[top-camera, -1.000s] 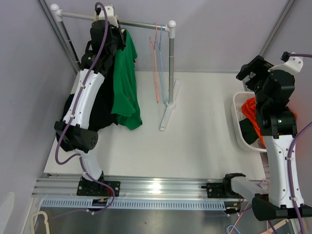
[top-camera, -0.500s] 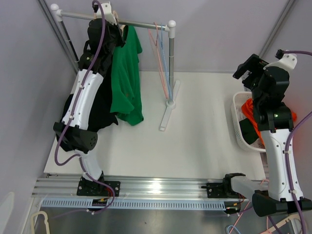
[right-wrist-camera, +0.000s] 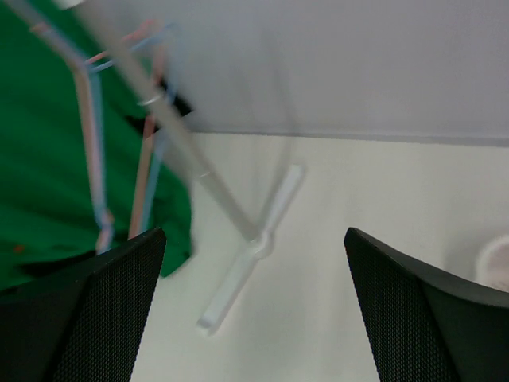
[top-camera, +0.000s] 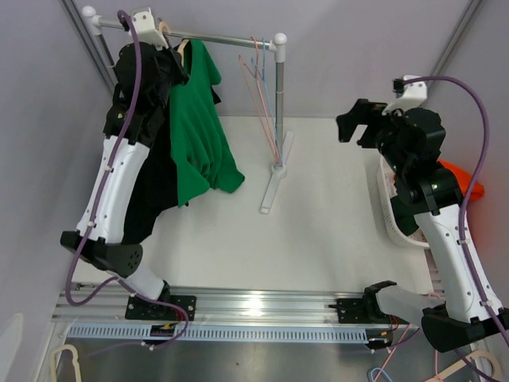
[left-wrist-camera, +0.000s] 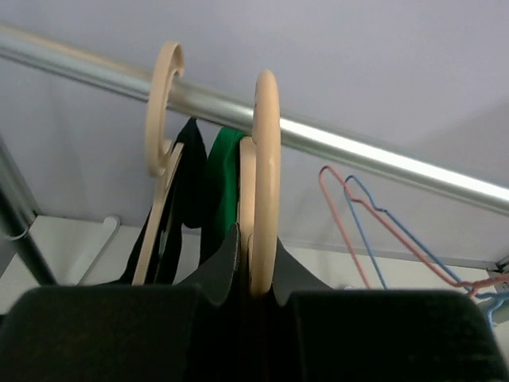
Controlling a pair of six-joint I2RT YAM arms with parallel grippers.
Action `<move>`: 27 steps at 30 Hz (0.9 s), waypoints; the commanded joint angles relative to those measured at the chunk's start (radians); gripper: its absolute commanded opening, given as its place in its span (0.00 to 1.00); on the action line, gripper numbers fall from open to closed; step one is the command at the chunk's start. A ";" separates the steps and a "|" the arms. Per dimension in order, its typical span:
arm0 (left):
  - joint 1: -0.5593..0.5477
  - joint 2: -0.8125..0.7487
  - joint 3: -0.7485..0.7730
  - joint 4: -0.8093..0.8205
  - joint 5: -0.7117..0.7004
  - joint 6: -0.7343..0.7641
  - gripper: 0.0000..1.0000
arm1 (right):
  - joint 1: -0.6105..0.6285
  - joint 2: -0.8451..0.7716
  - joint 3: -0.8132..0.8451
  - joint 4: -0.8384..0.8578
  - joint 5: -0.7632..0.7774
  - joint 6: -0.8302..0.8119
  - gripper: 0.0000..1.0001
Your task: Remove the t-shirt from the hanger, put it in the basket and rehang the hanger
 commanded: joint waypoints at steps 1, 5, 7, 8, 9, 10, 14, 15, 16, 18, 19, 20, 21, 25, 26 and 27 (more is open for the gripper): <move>-0.023 -0.128 -0.057 0.072 -0.098 -0.043 0.01 | 0.118 -0.016 0.008 0.056 -0.228 -0.090 1.00; -0.052 -0.218 -0.169 0.017 -0.162 -0.083 0.01 | 0.336 -0.048 -0.074 0.140 -0.240 -0.161 1.00; -0.063 -0.275 -0.211 0.001 -0.165 -0.117 0.01 | 0.466 -0.054 -0.139 0.181 -0.258 -0.187 0.99; -0.081 -0.291 -0.225 -0.007 -0.170 -0.125 0.01 | 0.511 -0.054 -0.162 0.229 -0.265 -0.193 0.99; -0.094 -0.306 -0.252 -0.023 -0.190 -0.131 0.01 | 0.560 -0.050 -0.183 0.255 -0.253 -0.199 1.00; -0.110 -0.317 -0.255 -0.036 -0.207 -0.134 0.01 | 0.665 -0.045 -0.225 0.278 -0.236 -0.201 0.99; -0.244 -0.352 -0.289 -0.050 -0.349 -0.123 0.01 | 0.885 0.009 -0.323 0.453 -0.136 -0.254 0.99; -0.261 -0.354 -0.294 -0.059 -0.377 -0.131 0.01 | 0.908 0.035 -0.338 0.483 -0.133 -0.259 1.00; -0.275 -0.355 -0.292 -0.072 -0.385 -0.140 0.01 | 0.927 0.047 -0.360 0.557 -0.125 -0.261 0.99; -0.305 -0.360 -0.288 -0.103 -0.388 -0.166 0.01 | 0.966 0.078 -0.374 0.611 -0.127 -0.268 0.99; -0.313 -0.364 -0.301 -0.125 -0.388 -0.191 0.01 | 0.976 0.085 -0.378 0.661 -0.116 -0.271 0.99; -0.328 -0.372 -0.304 -0.126 -0.391 -0.198 0.01 | 0.990 0.093 -0.381 0.672 -0.113 -0.280 0.99; -0.336 -0.377 -0.323 -0.110 -0.395 -0.198 0.01 | 0.996 0.093 -0.380 0.694 -0.099 -0.284 1.00; -0.353 -0.377 -0.337 -0.108 -0.399 -0.206 0.01 | 1.002 0.107 -0.371 0.728 -0.065 -0.294 0.99; -0.359 -0.377 -0.346 -0.109 -0.398 -0.211 0.01 | 1.002 0.115 -0.359 0.726 -0.062 -0.297 1.00; -0.361 -0.380 -0.361 -0.100 -0.394 -0.217 0.01 | 1.002 0.124 -0.354 0.725 -0.062 -0.302 0.99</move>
